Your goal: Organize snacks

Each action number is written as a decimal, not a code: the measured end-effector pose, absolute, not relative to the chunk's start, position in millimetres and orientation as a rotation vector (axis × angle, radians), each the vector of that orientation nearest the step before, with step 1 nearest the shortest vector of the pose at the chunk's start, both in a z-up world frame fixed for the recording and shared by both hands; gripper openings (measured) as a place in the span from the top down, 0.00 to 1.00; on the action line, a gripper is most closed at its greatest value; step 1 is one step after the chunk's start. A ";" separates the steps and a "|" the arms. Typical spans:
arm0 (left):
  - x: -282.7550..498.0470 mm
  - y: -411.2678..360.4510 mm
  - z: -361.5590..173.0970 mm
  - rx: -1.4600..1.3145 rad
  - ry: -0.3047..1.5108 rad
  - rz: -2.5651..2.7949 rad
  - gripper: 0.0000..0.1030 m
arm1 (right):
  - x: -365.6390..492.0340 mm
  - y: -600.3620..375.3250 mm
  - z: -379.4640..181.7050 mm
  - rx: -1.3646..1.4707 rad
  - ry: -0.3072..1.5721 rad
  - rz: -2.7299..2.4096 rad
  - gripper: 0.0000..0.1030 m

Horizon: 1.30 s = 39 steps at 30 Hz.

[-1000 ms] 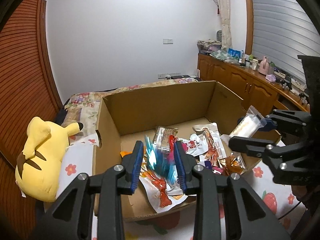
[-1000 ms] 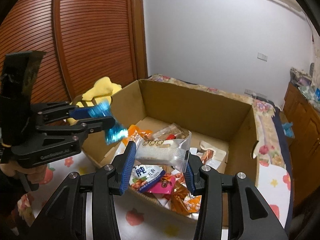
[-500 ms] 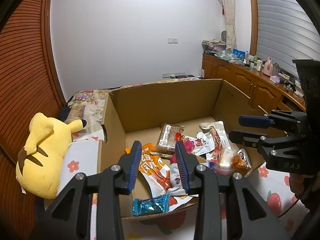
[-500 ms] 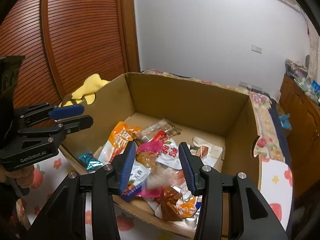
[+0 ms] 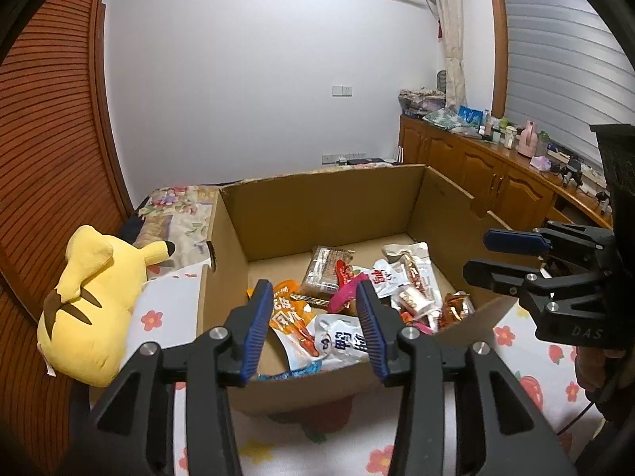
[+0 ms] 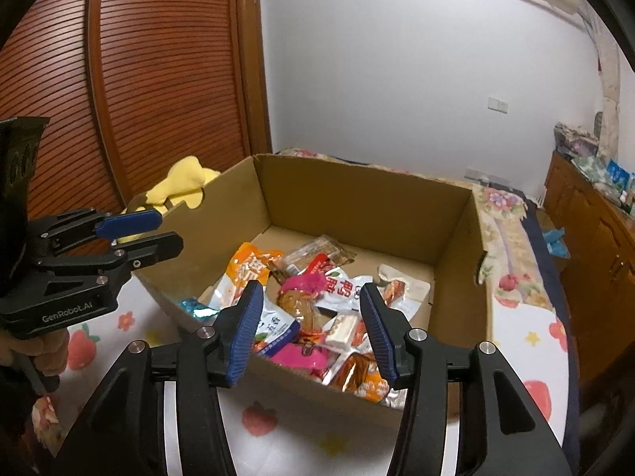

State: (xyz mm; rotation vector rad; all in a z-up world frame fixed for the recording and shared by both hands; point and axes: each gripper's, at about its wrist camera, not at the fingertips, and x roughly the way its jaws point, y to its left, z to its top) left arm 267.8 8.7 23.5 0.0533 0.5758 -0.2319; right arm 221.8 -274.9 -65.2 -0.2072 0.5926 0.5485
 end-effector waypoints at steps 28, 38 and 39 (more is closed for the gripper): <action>163.4 -7.8 70.2 0.073 0.397 -0.188 0.14 | 115.7 -310.8 -16.6 -0.166 0.419 0.460 0.32; 142.5 -3.8 70.0 0.035 0.374 -0.137 0.09 | 90.8 -320.9 -11.9 -0.145 0.369 0.419 0.16; 139.7 -3.5 69.4 0.030 0.372 -0.133 0.08 | 88.0 -321.7 -12.3 -0.142 0.364 0.411 0.16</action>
